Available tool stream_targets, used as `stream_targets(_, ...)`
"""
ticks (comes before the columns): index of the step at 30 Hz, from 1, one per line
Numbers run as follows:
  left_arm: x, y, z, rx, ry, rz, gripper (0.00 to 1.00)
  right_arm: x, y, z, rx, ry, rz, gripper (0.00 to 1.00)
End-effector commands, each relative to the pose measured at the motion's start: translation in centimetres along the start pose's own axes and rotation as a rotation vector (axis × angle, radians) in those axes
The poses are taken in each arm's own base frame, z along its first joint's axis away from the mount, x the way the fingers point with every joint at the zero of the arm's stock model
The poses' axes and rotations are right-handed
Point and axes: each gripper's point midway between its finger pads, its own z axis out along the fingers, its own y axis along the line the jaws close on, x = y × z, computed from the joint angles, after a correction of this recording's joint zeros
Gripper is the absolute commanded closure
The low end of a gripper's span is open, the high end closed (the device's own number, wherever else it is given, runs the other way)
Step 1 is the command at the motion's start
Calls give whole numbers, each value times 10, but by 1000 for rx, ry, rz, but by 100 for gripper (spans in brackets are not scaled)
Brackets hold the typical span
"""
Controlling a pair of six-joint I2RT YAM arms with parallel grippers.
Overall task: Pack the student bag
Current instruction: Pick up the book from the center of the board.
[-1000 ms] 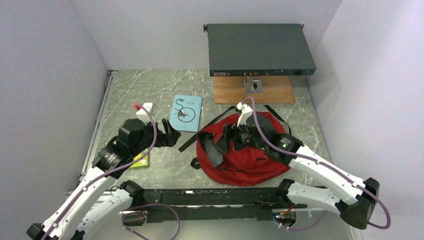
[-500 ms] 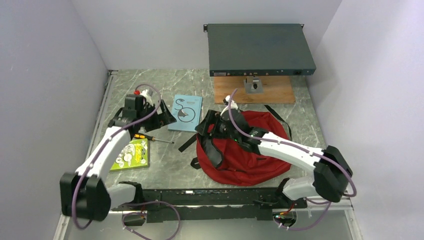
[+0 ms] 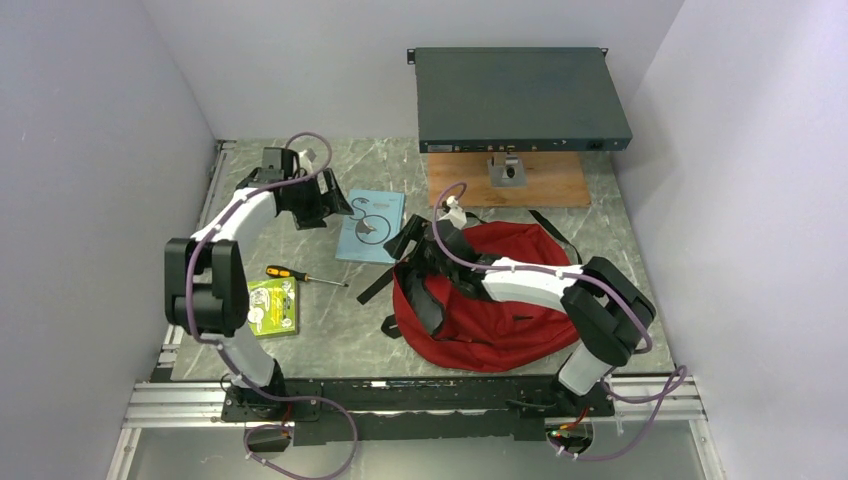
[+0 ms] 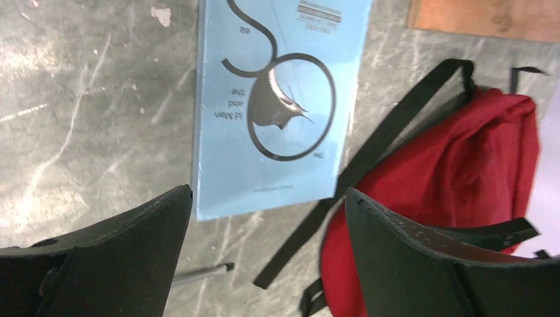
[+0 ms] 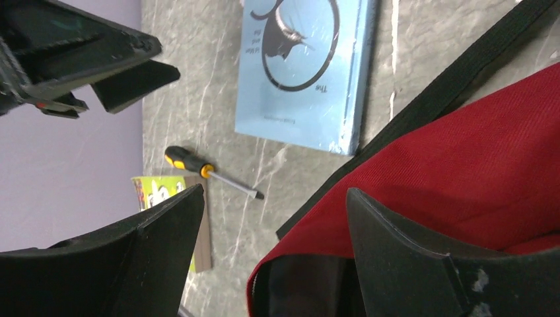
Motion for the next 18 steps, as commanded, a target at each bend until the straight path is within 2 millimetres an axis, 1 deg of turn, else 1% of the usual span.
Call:
stream_targets(1, 3, 17, 17, -33, 52, 82, 11, -30, 11, 12, -80, -97, 57, 21)
stream_targets(3, 8, 26, 25, -52, 63, 74, 11, -33, 4, 19, -69, -90, 64, 22)
stream_targets(6, 11, 22, 33, -18, 99, 73, 15, -36, -5, 29, -51, -89, 70, 24)
stream_targets(7, 11, 25, 35, -31, 102, 72, 15, -36, -6, 35, -44, -78, 69, 28)
stream_targets(9, 13, 30, 39, -45, 121, 67, 16, -29, -17, 49, -1, -37, 61, 32)
stream_targets(11, 16, 29, 44, -25, 136, 54, 17, -26, -19, 60, 13, -22, 57, 32)
stream_targets(12, 20, 25, 47, 3, 149, 46, 18, -25, -20, 65, 17, -19, 60, 32)
stream_targets(13, 22, 21, 49, 32, 157, 38, 21, -22, -22, 69, 28, -9, 67, 32)
stream_targets(15, 27, 18, 54, 68, 177, 25, 31, -16, -30, 77, 77, 10, 90, 32)
stream_targets(18, 35, 23, 63, 68, 217, 4, 35, -10, -39, 82, 128, 10, 119, 32)
